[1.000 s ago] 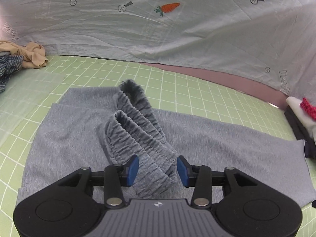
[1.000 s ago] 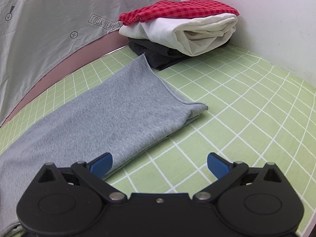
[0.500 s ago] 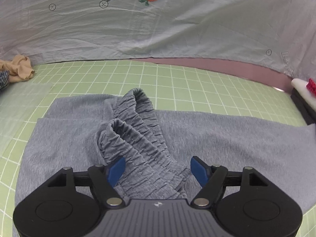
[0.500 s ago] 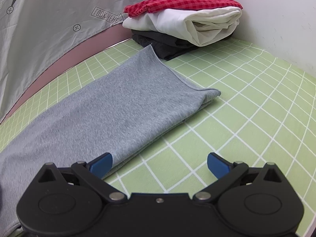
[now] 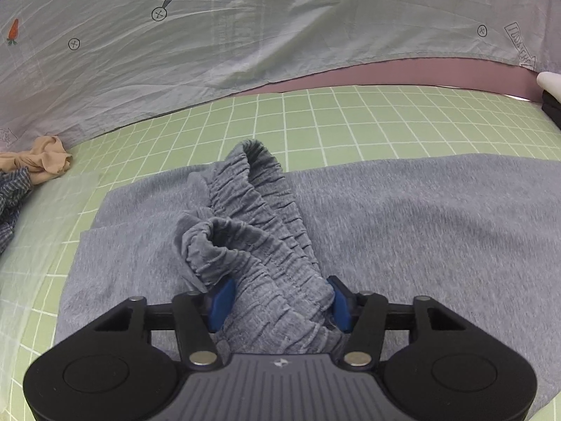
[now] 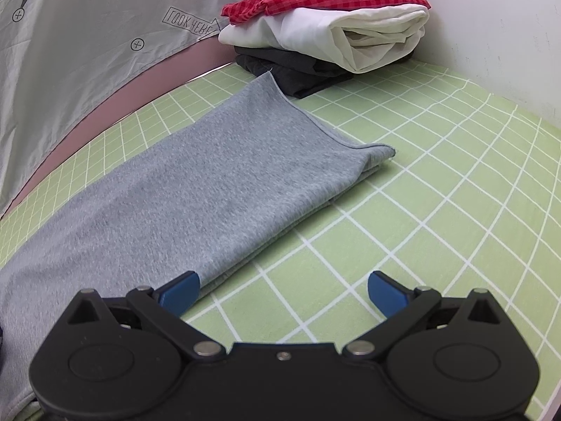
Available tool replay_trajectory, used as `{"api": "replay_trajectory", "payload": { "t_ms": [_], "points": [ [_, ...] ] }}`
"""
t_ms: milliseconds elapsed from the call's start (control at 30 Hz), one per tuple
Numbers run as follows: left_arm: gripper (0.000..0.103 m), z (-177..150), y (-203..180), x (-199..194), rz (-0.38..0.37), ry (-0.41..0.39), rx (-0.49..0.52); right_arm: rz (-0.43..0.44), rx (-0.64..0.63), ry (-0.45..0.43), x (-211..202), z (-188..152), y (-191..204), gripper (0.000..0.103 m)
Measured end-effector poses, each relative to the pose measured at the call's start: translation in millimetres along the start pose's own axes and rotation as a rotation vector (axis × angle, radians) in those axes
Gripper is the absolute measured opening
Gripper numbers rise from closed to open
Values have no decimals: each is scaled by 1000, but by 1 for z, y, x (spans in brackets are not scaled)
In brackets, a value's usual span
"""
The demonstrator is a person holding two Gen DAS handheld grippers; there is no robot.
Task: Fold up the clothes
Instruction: 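Carry the waistband with the left gripper toward the leg cuffs, folding in half, then release the waistband from the left gripper onto the folded legs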
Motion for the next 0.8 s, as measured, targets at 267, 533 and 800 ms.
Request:
{"api": "replay_trajectory", "payload": {
  "t_ms": [267, 533, 800],
  "points": [
    [24, 21, -7, -37, 5, -79, 69, 6, 9, -6, 3, 8, -14, 103],
    [48, -5, -43, -37, -91, 29, 65, 1, 22, -10, 13, 17, -29, 103],
    [81, 9, -11, -55, -112, 33, -272, -20, -94, -109, 27, 49, -34, 103]
  ]
}}
Point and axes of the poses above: each gripper's, at about its wrist camera, not at the fingertips, and x roughly the way its jaws point, y to its left, z to its top, the point moved 6 cm from there along x, roughly the way its jaws point, and after that the axes turned 8 degrees about -y, right-handed, at the moved point
